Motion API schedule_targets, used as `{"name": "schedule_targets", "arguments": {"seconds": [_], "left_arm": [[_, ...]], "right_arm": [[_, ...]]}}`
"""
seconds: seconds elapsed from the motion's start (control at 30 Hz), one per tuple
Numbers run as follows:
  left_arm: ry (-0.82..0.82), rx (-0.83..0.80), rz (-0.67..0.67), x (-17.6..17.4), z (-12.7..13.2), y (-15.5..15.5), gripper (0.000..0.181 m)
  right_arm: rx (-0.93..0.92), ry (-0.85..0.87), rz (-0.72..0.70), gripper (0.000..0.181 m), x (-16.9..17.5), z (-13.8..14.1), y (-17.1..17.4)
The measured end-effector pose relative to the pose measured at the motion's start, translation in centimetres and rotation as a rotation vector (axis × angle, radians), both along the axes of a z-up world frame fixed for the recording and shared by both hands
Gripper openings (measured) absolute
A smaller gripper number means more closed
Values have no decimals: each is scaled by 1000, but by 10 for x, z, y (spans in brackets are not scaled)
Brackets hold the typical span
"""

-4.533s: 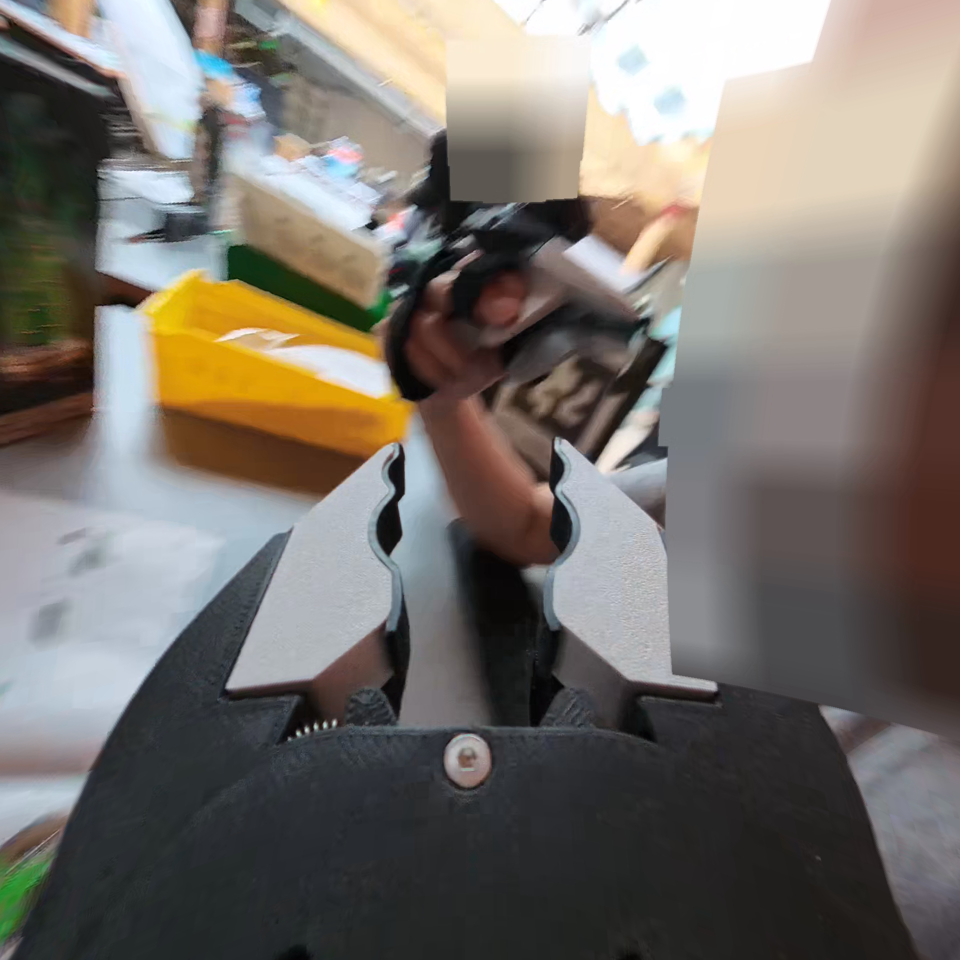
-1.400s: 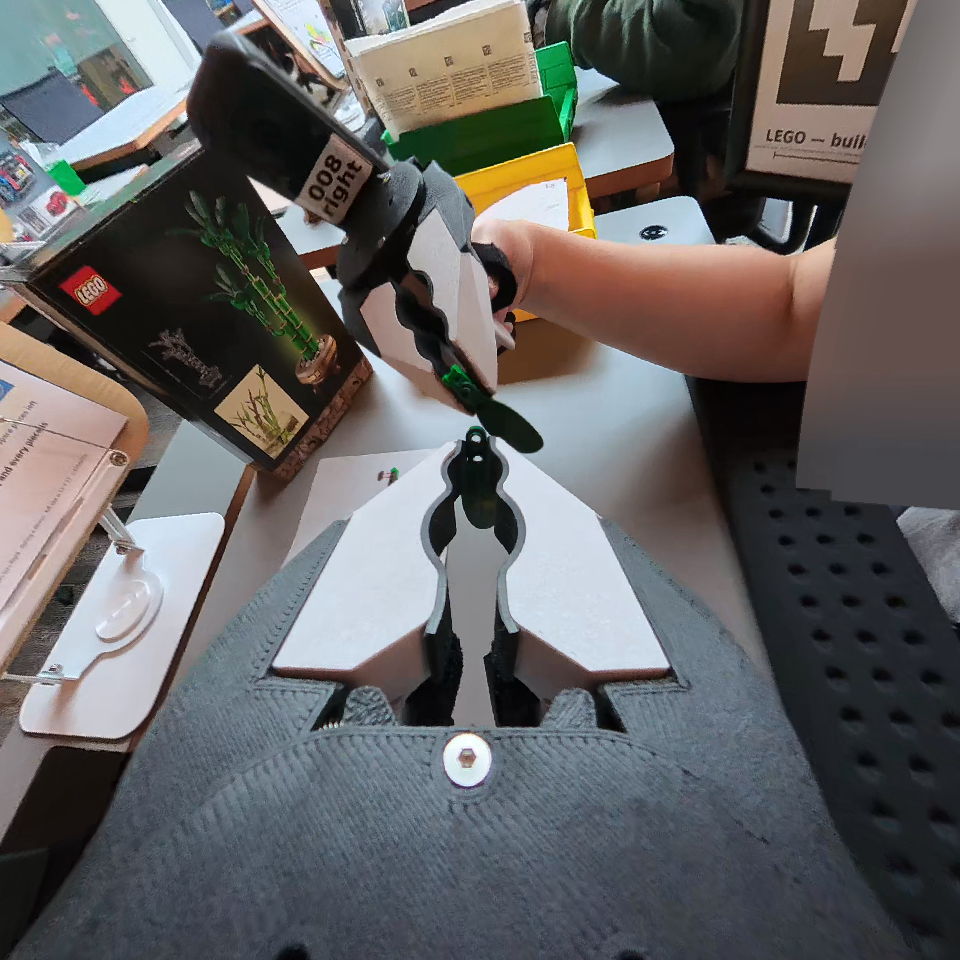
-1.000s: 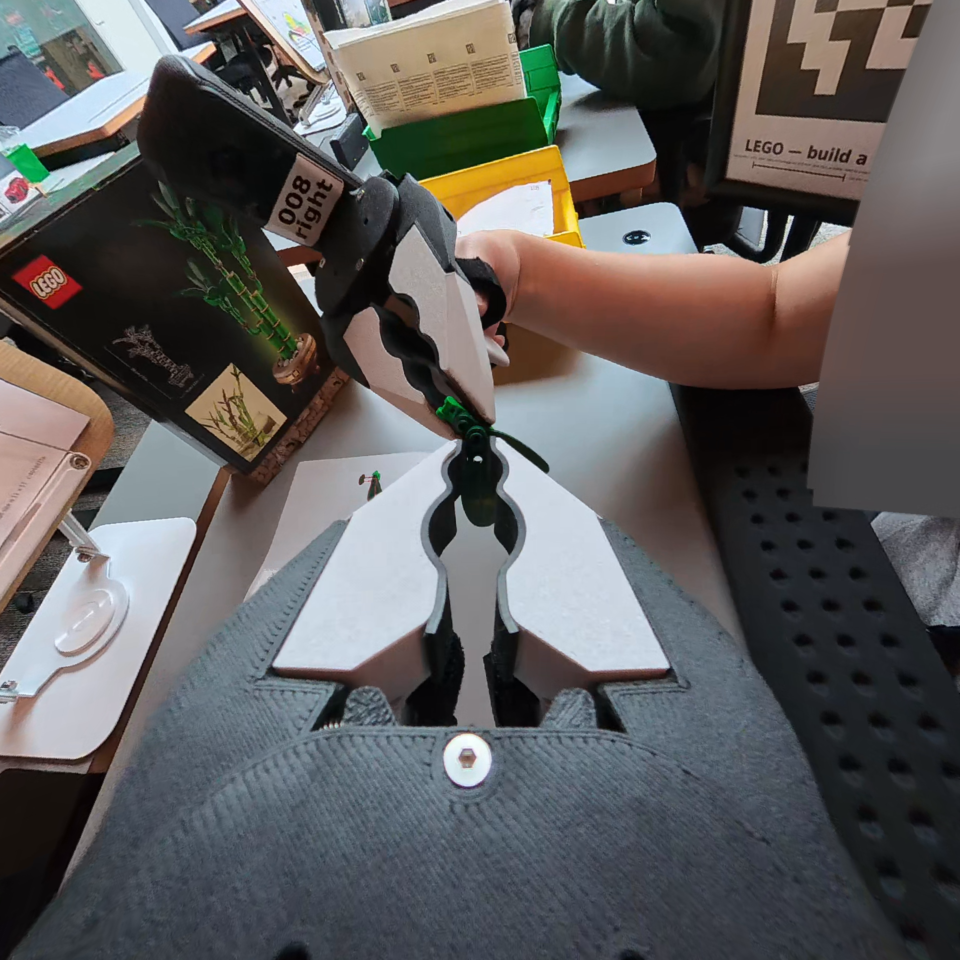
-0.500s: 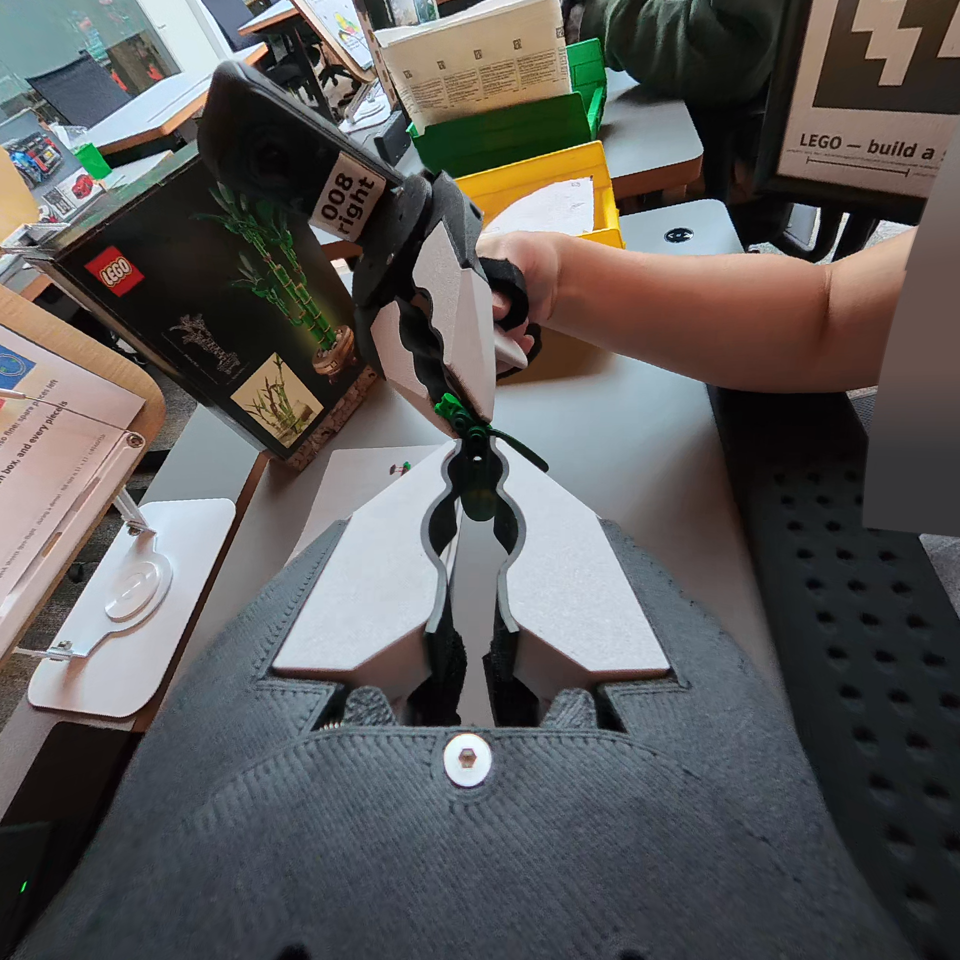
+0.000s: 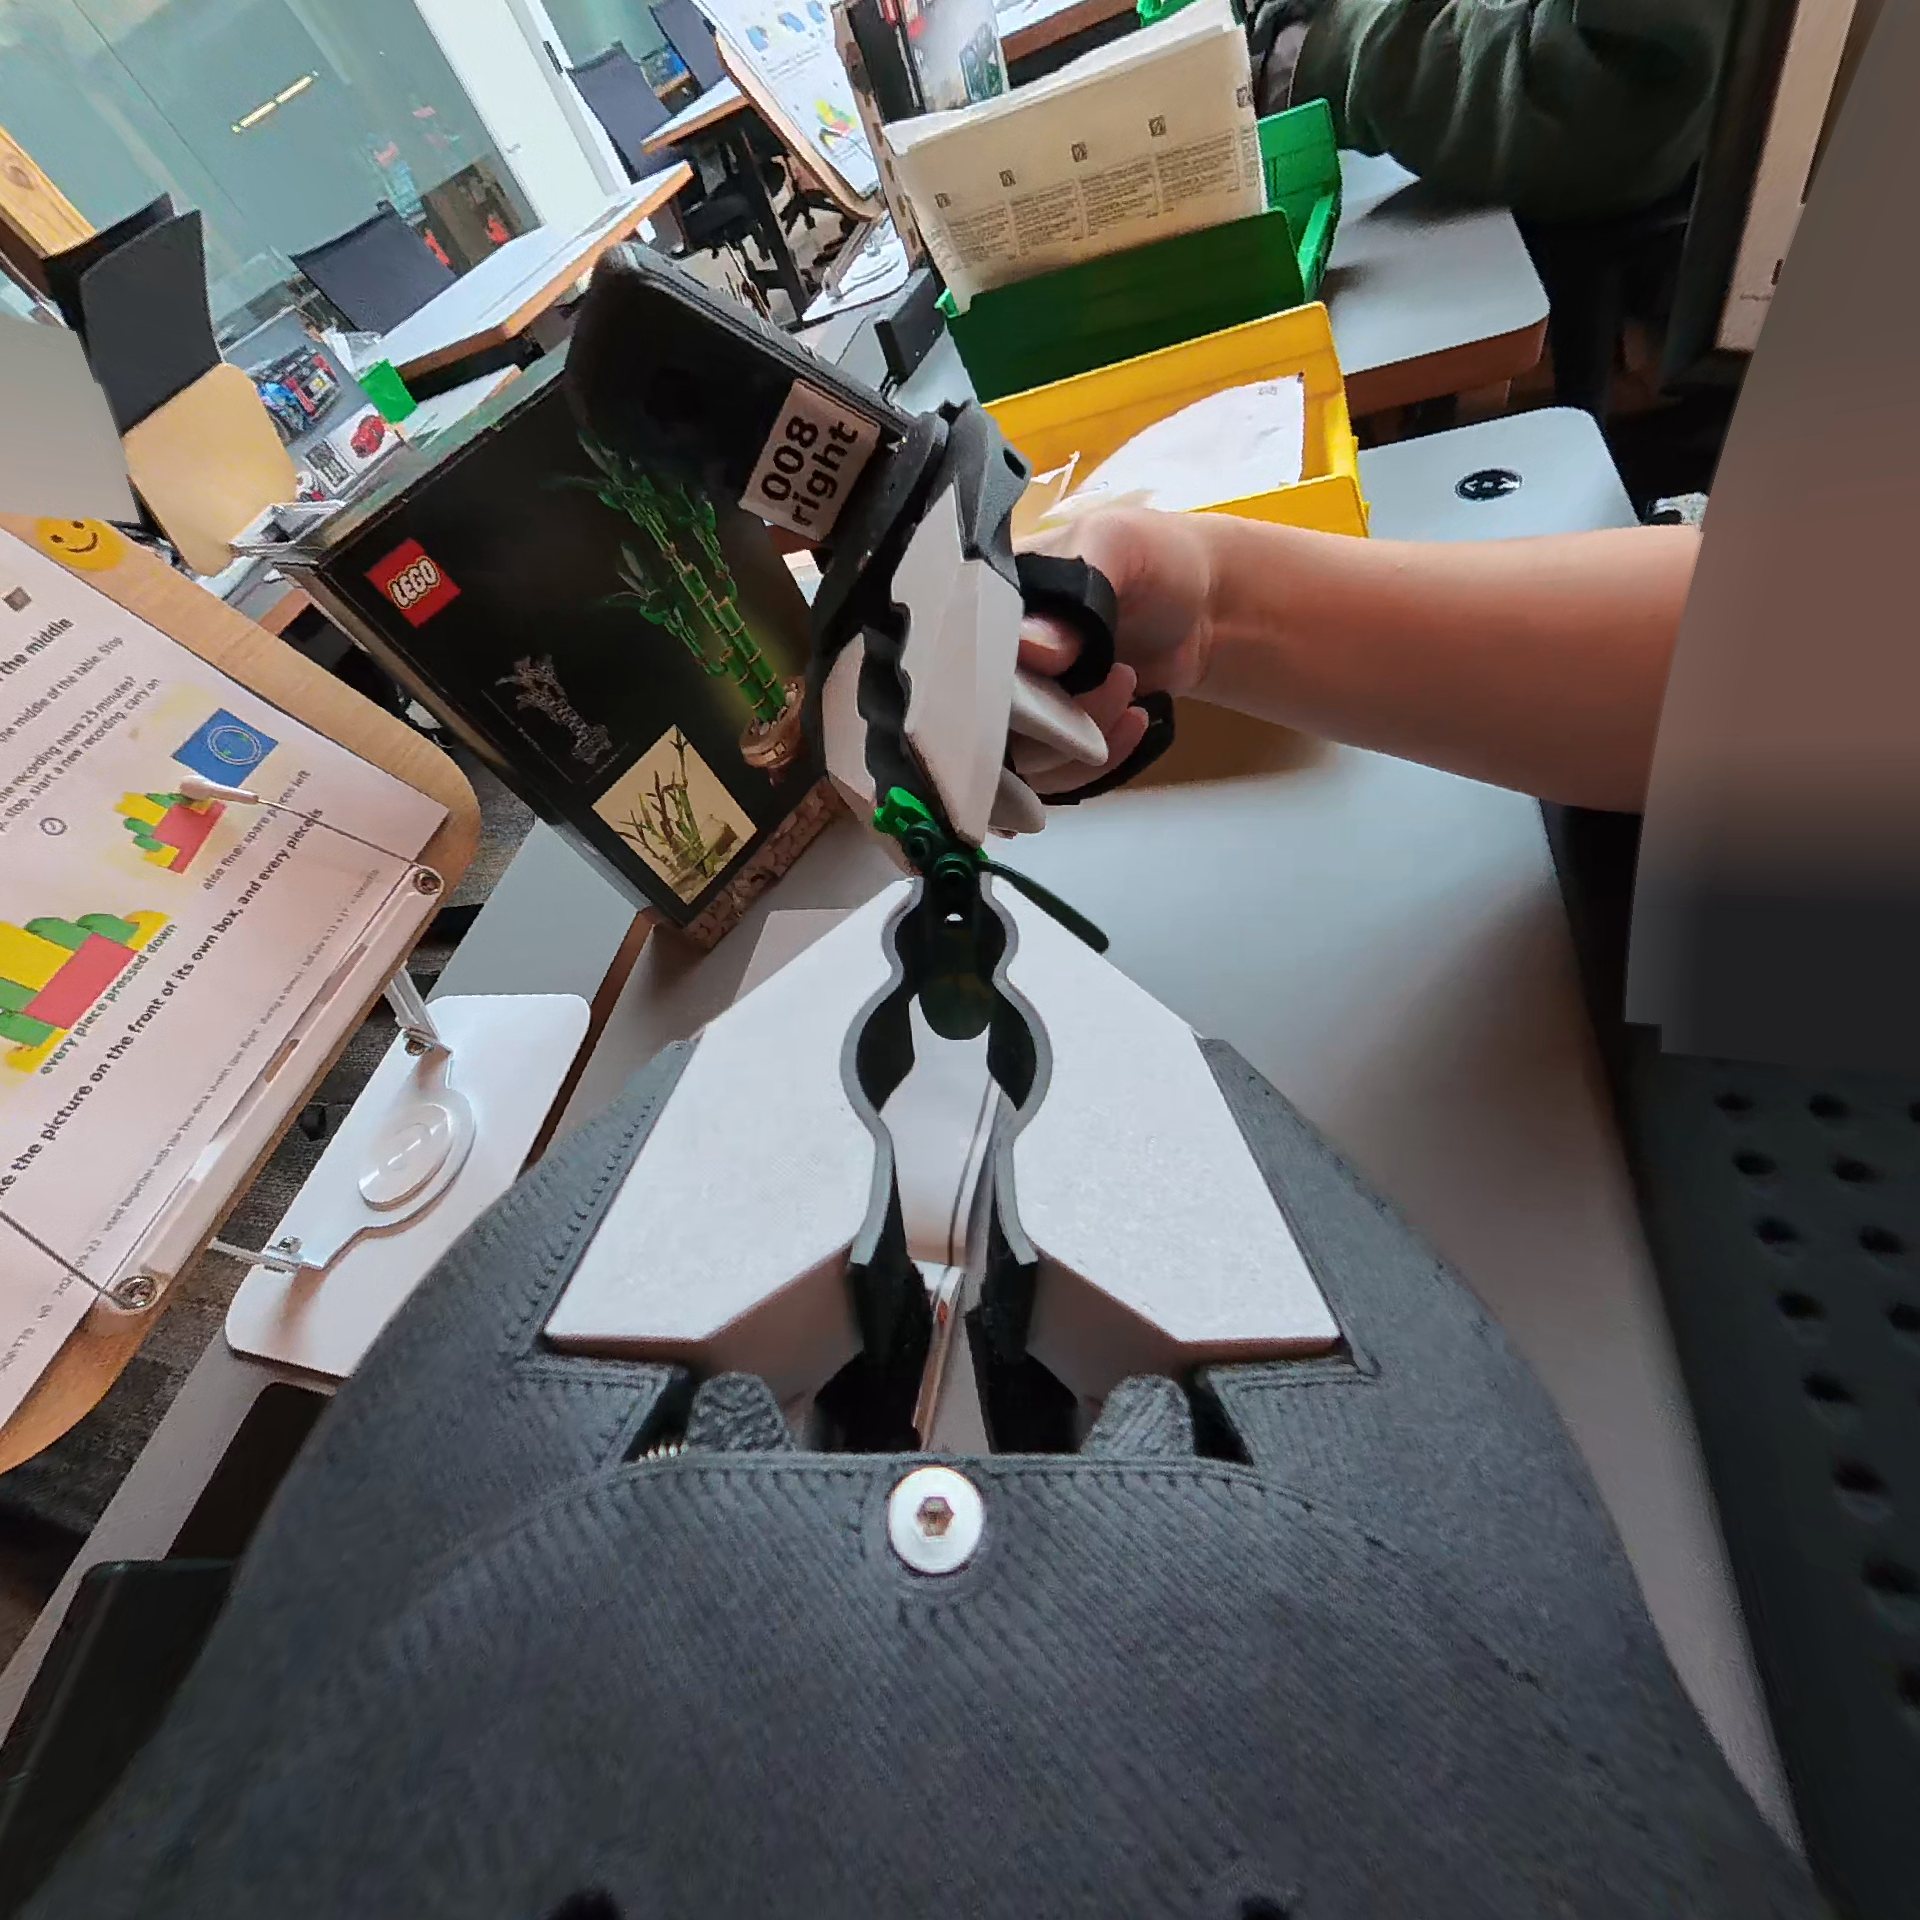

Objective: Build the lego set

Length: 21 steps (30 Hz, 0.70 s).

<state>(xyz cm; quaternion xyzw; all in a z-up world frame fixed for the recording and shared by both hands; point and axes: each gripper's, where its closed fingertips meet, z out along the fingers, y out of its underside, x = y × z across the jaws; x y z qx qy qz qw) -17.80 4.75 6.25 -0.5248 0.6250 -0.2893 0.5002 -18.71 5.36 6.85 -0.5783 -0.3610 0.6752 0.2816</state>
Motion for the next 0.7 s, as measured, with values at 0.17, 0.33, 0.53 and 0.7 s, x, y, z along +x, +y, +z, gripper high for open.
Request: {"name": "schedule_targets", "arguments": {"seconds": [0.17,0.33,0.53,0.7], "left_arm": [[20,-6,-46,-3,-2,-6,6],[24,1,-41,-3,-3,-4,6],[45,38,-20,-6,-3,-1,6],[-31,30,-29,-8,9,-7,6]], "right_arm": [[6,-8,33,5,-3,-2,-6],[4,-6,21,5,-4,-2,-4],[-9,-8,16,5,-7,-3,-2],[6,26,32,5,-8,7,-8]]}}
